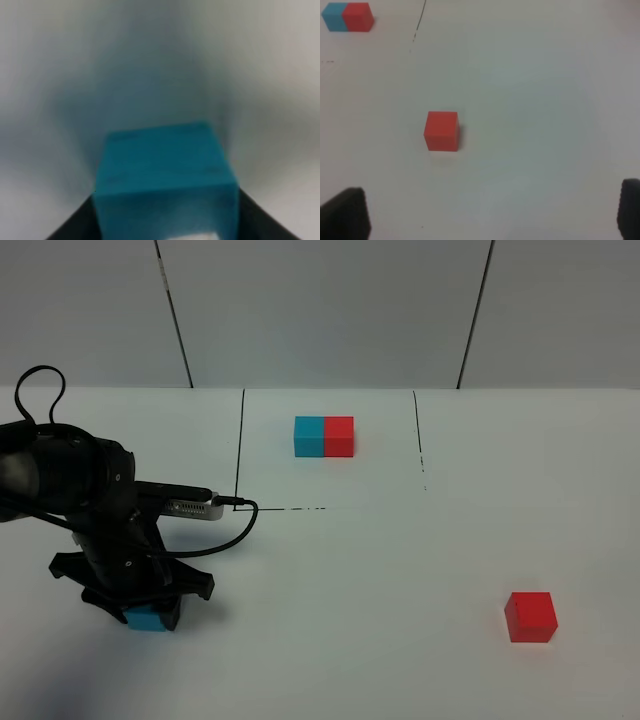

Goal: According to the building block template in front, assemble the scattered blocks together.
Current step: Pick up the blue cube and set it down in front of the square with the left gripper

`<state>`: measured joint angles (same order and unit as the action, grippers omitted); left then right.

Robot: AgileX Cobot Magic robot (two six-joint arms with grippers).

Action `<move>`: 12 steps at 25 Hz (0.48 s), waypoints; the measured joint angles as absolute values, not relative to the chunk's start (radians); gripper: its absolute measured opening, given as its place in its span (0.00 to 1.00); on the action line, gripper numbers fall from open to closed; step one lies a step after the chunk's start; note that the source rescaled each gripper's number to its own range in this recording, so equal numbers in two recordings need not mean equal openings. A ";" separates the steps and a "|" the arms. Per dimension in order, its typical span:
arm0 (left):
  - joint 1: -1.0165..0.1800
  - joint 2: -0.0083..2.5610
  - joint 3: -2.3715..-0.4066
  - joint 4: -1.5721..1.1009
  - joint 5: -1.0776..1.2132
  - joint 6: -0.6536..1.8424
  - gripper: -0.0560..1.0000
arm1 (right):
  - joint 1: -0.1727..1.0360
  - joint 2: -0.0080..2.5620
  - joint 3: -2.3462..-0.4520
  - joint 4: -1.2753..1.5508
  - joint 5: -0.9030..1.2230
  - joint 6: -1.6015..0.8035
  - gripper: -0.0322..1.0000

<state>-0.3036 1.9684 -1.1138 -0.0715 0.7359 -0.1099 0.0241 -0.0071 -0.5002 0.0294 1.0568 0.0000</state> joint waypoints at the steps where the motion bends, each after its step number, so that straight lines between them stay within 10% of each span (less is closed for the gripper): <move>1: -0.304 1.968 -1.119 -0.070 0.743 -0.110 0.05 | 0.024 -0.007 -0.500 0.029 1.057 0.000 1.00; 12: -0.362 1.971 -1.485 -0.041 1.129 0.270 0.05 | 0.024 -0.007 -0.500 0.029 1.057 0.000 1.00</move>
<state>-0.3620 1.9712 -1.4851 -0.0410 1.1293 0.2703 0.0241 -0.0071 -0.5002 0.0294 1.0568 0.0000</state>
